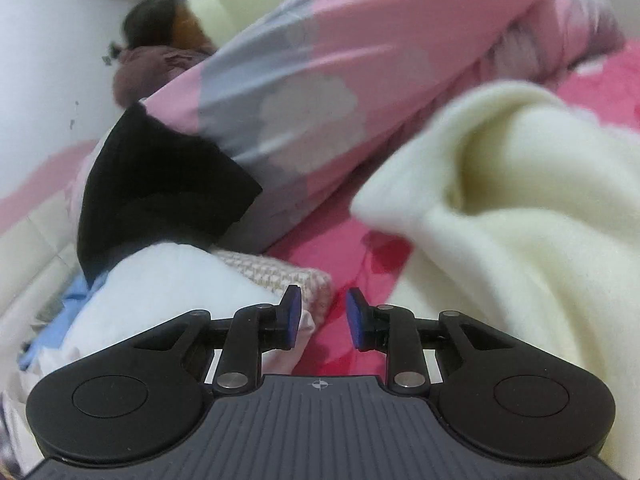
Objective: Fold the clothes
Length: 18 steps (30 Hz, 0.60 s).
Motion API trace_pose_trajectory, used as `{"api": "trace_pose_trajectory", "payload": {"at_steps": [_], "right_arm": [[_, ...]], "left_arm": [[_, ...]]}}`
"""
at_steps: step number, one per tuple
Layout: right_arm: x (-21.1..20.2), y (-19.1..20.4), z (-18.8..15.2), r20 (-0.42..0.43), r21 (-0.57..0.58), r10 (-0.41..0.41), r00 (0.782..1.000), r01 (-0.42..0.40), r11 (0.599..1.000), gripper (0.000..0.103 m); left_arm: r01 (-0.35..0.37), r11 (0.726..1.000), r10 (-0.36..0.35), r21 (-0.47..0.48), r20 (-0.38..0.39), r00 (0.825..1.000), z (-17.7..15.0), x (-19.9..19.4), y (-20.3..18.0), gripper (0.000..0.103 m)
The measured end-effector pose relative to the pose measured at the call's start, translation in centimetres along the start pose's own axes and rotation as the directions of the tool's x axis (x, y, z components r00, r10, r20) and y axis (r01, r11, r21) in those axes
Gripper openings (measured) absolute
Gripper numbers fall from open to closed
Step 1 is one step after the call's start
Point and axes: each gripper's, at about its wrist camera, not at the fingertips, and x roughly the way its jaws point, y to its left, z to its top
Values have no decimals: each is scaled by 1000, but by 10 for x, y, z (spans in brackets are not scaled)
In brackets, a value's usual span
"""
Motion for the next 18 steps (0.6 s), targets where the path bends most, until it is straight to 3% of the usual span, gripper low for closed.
{"api": "trace_pose_trajectory", "payload": {"at_steps": [4,5,6,9,12,14,16,18], "right_arm": [[-2,1,-1,0,-2,-1,1000,1,1000,41],[-2,1,-1,0,-2,-1,1000,1,1000,41],[-2,1,-1,1,-2,-1,1000,1,1000,41],[-3,1,-1,1,-2,0,1000,0,1000,41],[-3,1,-2,2,-1,1,1000,-1,1000,41],[-3,1,-2,2,0,2,1000,-2,1000,41],[-4,1,-2,2,1,4,1000,-4,1000,41],[-3,1,-2,2,3,5,1000,-5,1000,41]], "left_arm": [[19,997,-31,77,160,987,14,-32,2,40],[31,994,-50,105,185,981,19,-37,-1,47],[45,990,-72,134,208,975,24,-42,-4,57],[93,960,-156,263,231,960,40,-44,-30,68],[22,904,-117,426,197,973,47,-27,-71,68],[3,877,-96,480,168,981,52,-8,-89,68],[10,863,-101,504,153,983,57,12,-101,68],[2,855,-93,518,150,984,65,31,-109,61]]}}
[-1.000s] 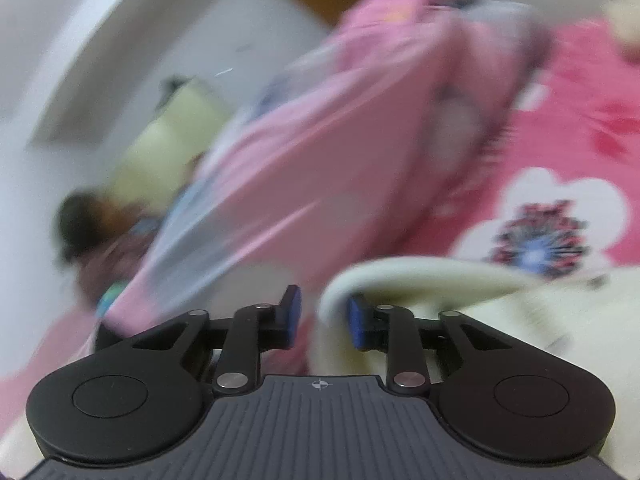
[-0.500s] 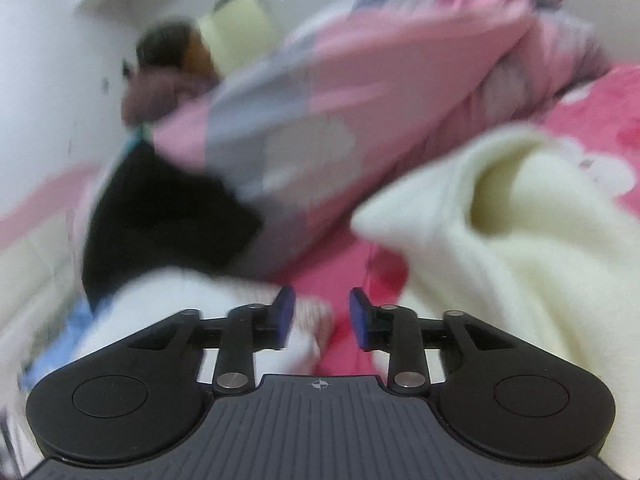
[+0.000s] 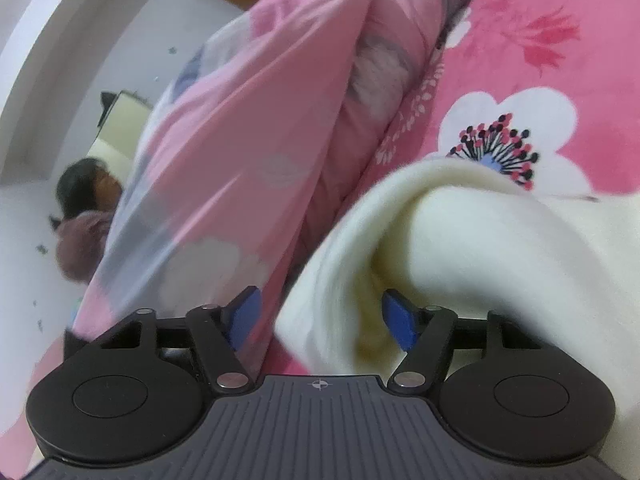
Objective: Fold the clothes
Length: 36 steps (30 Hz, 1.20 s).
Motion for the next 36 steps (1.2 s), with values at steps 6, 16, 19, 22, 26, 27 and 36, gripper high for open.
{"api": "trace_pose_trajectory", "payload": {"at_steps": [6,16,19,22,26,27,36], "right_arm": [[0,-3,0,0,6,9,1000,-9,1000,41],[0,-3,0,0,2,10,1000,-10,1000,41],[0,-3,0,1,0,12,1000,-12,1000,41],[0,-3,0,2,4,14,1000,-14,1000,41],[-1,-4,0,3,8,16,1000,-16,1000,41],[0,-4,0,2,8,16,1000,-16,1000,41],[1,-2,1,-2,12,7,1000,-7,1000,41]], "left_arm": [[-63,977,59,-206,-25,998,1,17,21,12],[-199,908,262,-370,129,956,-53,-102,75,12],[-200,871,273,-448,105,956,-80,-136,88,12],[-199,823,264,-532,48,963,-110,-161,92,12],[-160,697,128,-699,-99,987,-160,-165,90,12],[-147,669,76,-728,-129,989,-173,-162,86,12],[-64,731,-24,-679,-120,993,-196,-182,62,48]]}}
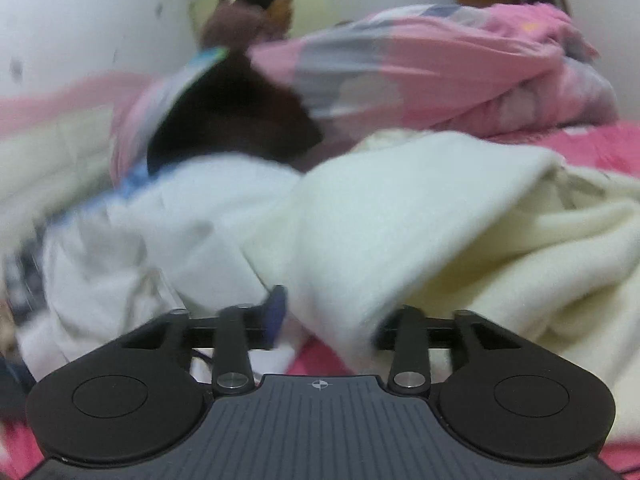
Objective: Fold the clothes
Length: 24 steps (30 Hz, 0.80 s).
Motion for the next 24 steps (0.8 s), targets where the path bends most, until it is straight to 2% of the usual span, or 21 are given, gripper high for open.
{"api": "trace_pose_trajectory", "payload": {"at_steps": [1,2,5,10,15,17,20,22,24], "right_arm": [[0,0,0,0,0,0,1000,0,1000,41],[0,0,0,0,0,1,1000,-1,1000,41],[0,0,0,-1,2,4,1000,-4,1000,41],[-4,12,6,-16,-36,7,1000,-8,999,44],[3,59,22,-50,-105,77,996,-82,991,44],[18,78,33,-64,-127,91,994,-98,987,44],[50,100,50,-86,-129,120,989,-130,983,44],[74,108,57,-96,-132,124,988,-136,982,50],[97,110,55,-110,-160,76,991,-93,983,67]], "left_arm": [[-4,999,3,34,24,1000,1,-5,-4,52],[9,998,-12,62,49,999,3,-9,-8,58],[41,988,-60,150,121,991,8,-21,-23,67],[50,962,-107,269,198,974,19,-16,-52,67],[99,936,-162,339,162,973,27,13,-70,67],[111,923,-175,370,145,974,29,26,-77,67],[166,912,-221,375,107,969,37,44,-85,67],[182,914,-230,361,95,969,41,53,-88,67],[190,917,-234,352,85,969,44,61,-91,60]]}}
